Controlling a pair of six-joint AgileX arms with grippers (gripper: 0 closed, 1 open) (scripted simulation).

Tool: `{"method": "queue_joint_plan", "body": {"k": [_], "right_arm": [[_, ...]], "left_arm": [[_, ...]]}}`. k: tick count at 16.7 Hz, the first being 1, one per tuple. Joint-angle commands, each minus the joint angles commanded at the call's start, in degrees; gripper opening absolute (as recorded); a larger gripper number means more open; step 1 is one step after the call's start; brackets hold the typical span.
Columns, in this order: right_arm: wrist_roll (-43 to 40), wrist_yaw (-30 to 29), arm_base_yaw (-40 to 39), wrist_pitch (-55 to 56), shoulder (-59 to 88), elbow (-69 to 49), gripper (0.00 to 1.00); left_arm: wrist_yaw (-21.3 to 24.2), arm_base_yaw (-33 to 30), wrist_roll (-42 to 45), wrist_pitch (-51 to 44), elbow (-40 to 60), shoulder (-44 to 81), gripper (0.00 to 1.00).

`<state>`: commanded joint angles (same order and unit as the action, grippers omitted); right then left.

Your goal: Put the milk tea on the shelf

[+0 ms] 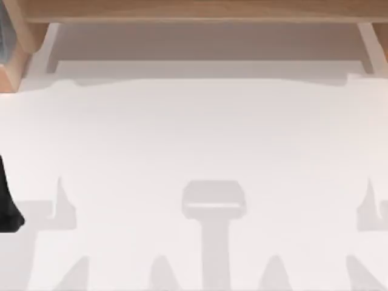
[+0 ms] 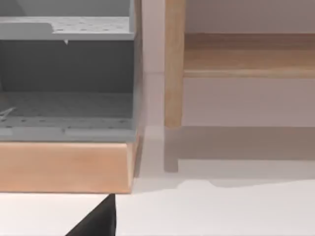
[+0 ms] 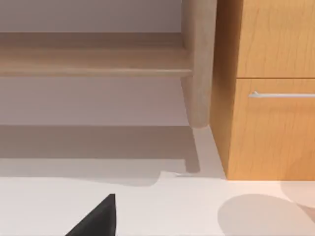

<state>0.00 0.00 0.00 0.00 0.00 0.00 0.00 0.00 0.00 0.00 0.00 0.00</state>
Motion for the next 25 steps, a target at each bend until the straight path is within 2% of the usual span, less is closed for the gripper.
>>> {"method": "queue_joint_plan", "body": {"k": [4, 9, 25], "right_arm": [[0.1, 0.6, 0.5, 1.7, 1.7, -0.6, 1.00], [0.6, 5.1, 5.2, 14.0, 16.6, -5.0, 1.00], [0.0, 29.0, 31.4, 80.5, 108.4, -27.4, 1.00]], "left_arm": [[0.0, 0.0, 0.0, 0.0, 0.0, 0.0, 1.00], [0.0, 0.0, 0.0, 0.0, 0.0, 0.0, 1.00], [0.0, 0.0, 0.0, 0.0, 0.0, 0.0, 1.00]]}}
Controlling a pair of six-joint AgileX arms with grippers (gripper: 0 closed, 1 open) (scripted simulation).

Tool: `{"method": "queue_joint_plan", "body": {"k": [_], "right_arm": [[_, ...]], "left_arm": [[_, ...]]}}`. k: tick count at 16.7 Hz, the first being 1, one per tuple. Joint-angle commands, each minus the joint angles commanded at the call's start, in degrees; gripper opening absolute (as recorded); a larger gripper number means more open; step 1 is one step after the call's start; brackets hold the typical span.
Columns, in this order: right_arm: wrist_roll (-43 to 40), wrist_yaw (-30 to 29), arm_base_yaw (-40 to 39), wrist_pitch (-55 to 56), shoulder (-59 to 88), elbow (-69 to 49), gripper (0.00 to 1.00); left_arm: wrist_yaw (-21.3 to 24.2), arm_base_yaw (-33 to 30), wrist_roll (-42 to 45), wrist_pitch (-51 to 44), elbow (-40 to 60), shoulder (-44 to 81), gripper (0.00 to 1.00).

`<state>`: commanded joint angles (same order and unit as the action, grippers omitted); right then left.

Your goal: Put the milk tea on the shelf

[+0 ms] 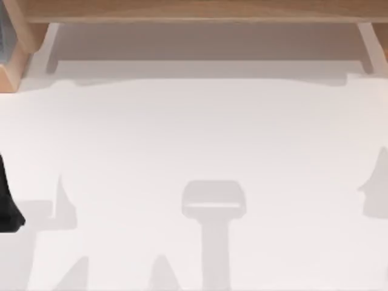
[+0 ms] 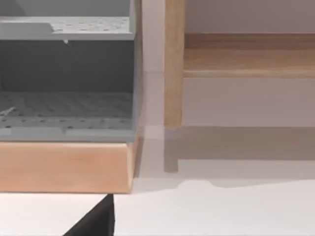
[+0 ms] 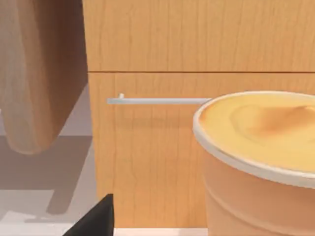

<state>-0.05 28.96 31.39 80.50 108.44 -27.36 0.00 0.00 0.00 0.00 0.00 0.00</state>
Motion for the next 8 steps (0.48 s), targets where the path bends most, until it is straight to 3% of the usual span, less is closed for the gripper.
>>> {"method": "queue_joint_plan", "body": {"k": [4, 8], "right_arm": [[0.2, 3.8, 3.8, 10.7, 14.2, -4.0, 1.00], [0.3, 5.2, 5.1, 14.5, 18.9, -5.5, 1.00]], "left_arm": [[0.0, 0.0, 0.0, 0.0, 0.0, 0.0, 1.00], [0.0, 0.0, 0.0, 0.0, 0.0, 0.0, 1.00]]}}
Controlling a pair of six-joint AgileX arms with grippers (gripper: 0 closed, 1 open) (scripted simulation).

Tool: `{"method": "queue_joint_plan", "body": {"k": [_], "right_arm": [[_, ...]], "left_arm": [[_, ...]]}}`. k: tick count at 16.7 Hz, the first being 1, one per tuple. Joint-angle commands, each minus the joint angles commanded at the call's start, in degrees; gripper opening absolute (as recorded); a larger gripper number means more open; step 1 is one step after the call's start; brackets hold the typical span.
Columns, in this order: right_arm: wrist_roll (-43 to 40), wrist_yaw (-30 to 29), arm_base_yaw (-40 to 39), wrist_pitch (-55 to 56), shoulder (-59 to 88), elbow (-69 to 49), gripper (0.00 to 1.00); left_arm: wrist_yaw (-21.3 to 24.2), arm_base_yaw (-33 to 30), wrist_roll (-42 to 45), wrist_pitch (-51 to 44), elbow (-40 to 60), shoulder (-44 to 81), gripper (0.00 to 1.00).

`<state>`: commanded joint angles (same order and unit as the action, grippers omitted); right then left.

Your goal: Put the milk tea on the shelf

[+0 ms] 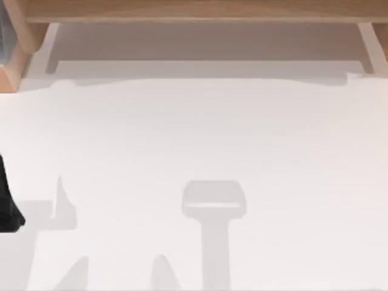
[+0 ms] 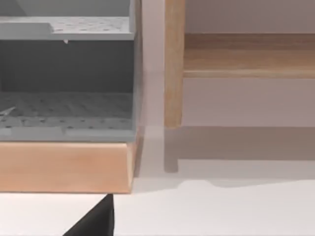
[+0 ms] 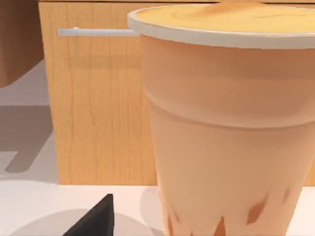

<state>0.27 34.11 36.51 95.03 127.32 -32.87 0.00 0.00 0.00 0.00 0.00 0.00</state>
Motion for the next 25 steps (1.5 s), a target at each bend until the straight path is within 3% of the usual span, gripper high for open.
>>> {"method": "queue_joint_plan", "body": {"k": [6, 15, 20, 25], "right_arm": [[0.0, -0.5, -0.6, -0.7, 0.1, -0.7, 1.00], [-0.1, -6.9, -6.9, -11.6, 4.5, -16.0, 1.00], [-0.1, -7.3, -7.2, -12.3, 4.7, -16.8, 1.00], [-0.1, -7.3, -7.2, -12.3, 4.7, -16.8, 0.62]], "left_arm": [[0.0, 0.0, 0.0, 0.0, 0.0, 0.0, 1.00], [0.0, 0.0, 0.0, 0.0, 0.0, 0.0, 1.00], [0.0, 0.0, 0.0, 0.0, 0.0, 0.0, 1.00], [0.0, 0.0, 0.0, 0.0, 0.0, 0.0, 1.00]]}}
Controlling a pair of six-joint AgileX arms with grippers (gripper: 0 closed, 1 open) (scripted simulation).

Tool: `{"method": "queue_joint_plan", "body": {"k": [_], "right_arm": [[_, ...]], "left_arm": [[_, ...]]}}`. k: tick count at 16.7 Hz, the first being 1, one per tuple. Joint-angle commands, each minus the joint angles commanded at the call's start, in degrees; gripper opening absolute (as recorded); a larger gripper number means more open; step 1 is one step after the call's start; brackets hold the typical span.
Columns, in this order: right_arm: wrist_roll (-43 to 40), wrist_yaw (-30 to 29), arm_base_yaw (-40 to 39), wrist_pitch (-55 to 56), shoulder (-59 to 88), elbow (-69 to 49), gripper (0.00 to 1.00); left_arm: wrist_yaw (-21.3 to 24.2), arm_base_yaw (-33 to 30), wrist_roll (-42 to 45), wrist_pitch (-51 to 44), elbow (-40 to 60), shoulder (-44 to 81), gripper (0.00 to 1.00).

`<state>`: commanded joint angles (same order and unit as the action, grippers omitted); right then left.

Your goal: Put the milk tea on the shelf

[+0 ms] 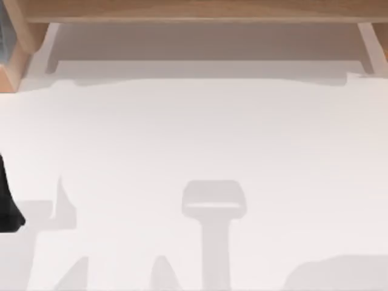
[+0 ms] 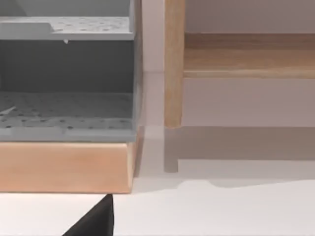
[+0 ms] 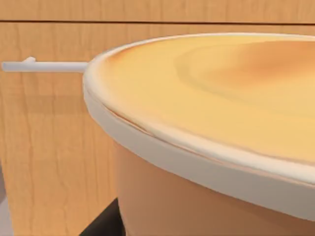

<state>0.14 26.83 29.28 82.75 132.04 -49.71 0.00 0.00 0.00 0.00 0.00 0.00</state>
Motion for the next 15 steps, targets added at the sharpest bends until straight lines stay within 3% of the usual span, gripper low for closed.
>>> {"method": "queue_joint_plan", "body": {"k": [8, 15], "right_arm": [[0.0, 0.0, 0.0, 0.0, 0.0, 0.0, 0.02], [0.0, 0.0, 0.0, 0.0, 0.0, 0.0, 0.00]], "left_arm": [[0.0, 0.0, 0.0, 0.0, 0.0, 0.0, 1.00], [0.0, 0.0, 0.0, 0.0, 0.0, 0.0, 1.00]]}}
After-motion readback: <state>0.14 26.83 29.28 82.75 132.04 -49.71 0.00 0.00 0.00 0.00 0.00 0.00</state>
